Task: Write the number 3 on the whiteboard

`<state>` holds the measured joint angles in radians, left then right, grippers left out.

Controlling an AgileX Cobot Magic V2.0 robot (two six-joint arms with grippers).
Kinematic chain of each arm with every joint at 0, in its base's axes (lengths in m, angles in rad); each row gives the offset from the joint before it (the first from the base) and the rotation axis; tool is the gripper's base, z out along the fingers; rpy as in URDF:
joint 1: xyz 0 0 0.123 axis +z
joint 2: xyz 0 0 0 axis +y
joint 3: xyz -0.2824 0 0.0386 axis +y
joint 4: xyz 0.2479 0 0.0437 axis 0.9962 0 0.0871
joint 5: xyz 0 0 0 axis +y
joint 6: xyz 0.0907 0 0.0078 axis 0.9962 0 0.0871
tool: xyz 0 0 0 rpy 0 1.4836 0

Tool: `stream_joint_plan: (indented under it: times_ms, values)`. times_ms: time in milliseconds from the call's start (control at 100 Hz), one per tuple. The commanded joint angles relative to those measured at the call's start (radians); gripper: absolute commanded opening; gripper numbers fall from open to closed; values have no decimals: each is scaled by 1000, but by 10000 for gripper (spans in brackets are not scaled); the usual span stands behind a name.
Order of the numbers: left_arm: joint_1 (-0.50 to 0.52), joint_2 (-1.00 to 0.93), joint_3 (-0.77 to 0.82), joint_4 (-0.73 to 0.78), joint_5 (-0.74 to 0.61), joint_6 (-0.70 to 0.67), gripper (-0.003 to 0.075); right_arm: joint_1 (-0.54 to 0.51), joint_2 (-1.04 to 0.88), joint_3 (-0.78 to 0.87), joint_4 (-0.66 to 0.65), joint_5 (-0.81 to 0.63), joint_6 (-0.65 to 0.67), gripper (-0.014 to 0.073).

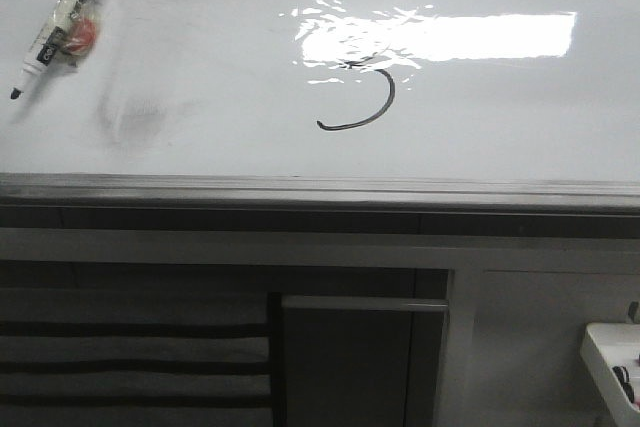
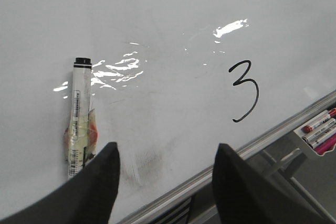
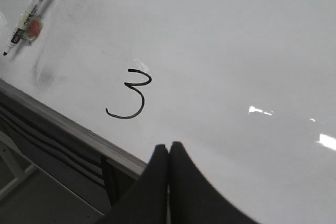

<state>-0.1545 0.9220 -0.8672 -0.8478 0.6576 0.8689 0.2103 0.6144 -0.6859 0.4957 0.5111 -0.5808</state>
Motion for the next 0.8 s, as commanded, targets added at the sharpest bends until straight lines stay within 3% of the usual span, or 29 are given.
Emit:
stream_joint_plan:
  times_ms: [0, 310, 380, 460, 790]
  values:
    - [-2, -4, -26, -50, -35, -11, 320, -9, 0, -28, 25, -58, 2, -79]
    - [-2, -4, -26, -17, -44, -11, 230, -9, 0, -28, 25, -58, 2, -79]
    - [-2, -4, -18, 28, -70, -11, 143, -9, 0, -28, 25, -58, 2, -79]
    - [13, -72, 21, 32, -128, -11, -17, -9, 0, -28, 25, -56, 2, -79]
    - [160, -520, 410, 104, -435, -11, -19, -9, 0, -28, 25, -57, 2, -79]
